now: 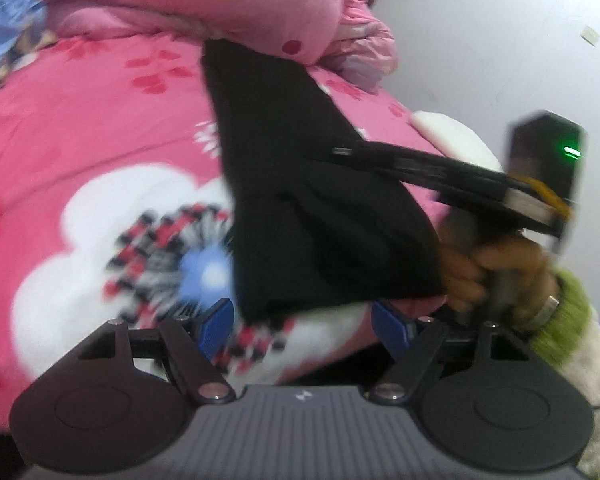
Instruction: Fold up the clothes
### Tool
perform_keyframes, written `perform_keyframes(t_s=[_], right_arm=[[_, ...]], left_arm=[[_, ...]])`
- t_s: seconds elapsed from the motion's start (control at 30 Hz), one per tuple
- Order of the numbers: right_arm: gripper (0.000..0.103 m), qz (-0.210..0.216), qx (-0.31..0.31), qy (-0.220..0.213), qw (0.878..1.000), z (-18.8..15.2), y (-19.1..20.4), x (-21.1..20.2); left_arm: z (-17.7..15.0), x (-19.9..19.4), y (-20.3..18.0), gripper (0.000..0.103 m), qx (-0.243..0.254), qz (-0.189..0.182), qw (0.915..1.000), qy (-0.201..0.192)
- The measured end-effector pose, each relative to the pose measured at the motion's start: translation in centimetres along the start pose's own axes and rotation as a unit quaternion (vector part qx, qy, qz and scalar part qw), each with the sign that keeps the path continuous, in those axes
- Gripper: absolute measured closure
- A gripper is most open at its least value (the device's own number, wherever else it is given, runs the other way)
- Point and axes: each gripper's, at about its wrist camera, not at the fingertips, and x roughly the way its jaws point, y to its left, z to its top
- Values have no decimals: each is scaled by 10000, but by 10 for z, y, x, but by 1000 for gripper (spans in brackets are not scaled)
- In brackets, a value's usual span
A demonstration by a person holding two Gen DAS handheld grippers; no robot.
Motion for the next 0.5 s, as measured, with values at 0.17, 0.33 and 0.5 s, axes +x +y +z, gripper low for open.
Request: perform_keyframes(t_s=[0.17,0.33,0.5], right_arm=[[82,268,-401,177,9987,-32,31,-3],[82,715,-538,346,9954,-71,48,-59],[81,543,63,669,9963,-83,41,-99]], left_arm=[[-6,-27,24,26,-389,129,9989,-225],[7,-31,45,26,-619,-86,9974,-346],[23,-11,39,26,-415,-267,9984,-281]])
